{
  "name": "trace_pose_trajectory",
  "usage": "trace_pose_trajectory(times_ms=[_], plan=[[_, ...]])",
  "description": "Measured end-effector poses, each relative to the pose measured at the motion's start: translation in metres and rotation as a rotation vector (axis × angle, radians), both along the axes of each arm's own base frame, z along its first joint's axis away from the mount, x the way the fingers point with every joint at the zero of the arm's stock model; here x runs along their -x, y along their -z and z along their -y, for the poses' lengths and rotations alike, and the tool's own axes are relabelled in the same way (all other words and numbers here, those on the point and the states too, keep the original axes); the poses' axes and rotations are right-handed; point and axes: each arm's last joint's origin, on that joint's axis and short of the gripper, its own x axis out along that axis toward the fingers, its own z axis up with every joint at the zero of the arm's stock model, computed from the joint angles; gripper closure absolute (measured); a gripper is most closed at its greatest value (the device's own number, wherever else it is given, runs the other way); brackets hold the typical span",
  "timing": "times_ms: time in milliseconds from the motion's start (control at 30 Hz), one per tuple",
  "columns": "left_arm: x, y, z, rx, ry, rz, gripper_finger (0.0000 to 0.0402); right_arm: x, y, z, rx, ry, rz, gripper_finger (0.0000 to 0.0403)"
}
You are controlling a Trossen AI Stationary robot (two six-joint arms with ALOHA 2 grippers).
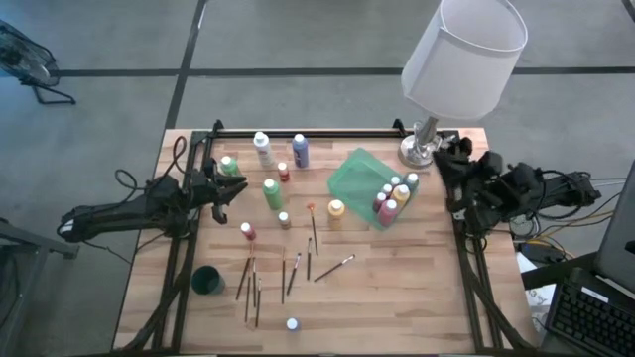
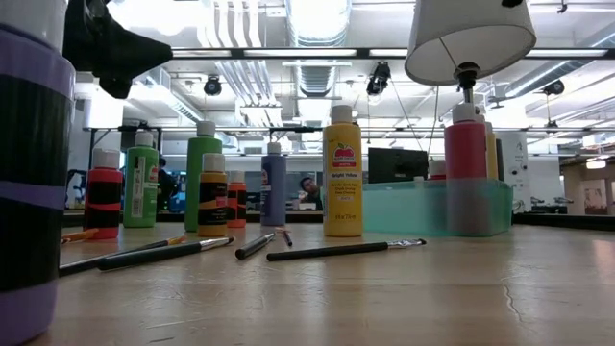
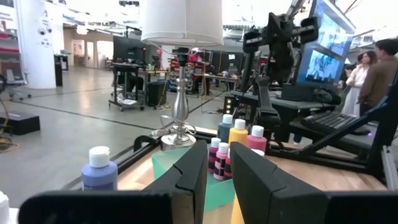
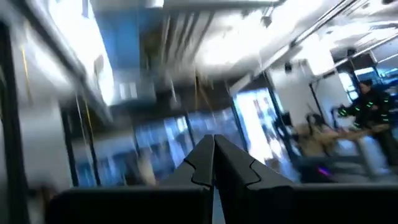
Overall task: Pick & Place Paint Supplies
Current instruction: Put the big blue paint bottle into the green bin
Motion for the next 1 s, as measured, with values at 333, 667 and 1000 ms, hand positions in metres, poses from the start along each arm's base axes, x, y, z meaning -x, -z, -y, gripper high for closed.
trace_pose_trajectory(times_ms=[333,667,1000], plan=[[0.000,-0.001,0.000,0.052,0.004,0.019,0.0326,-0.097,-0.046,-0.019,0.170,0.000,-0.927,0.0394],[0.000,-0.002,0.000,0.044,0.003,0.018,0.0326,-0.149,-0.050,-0.025,0.117,0.043,-1.594,0.0334],[0.000,0.000,0.000,0.043,0.003,0.009,0.0326,-0.128,-0.044,-0.012,0.068,-0.042,-1.231,0.0387]])
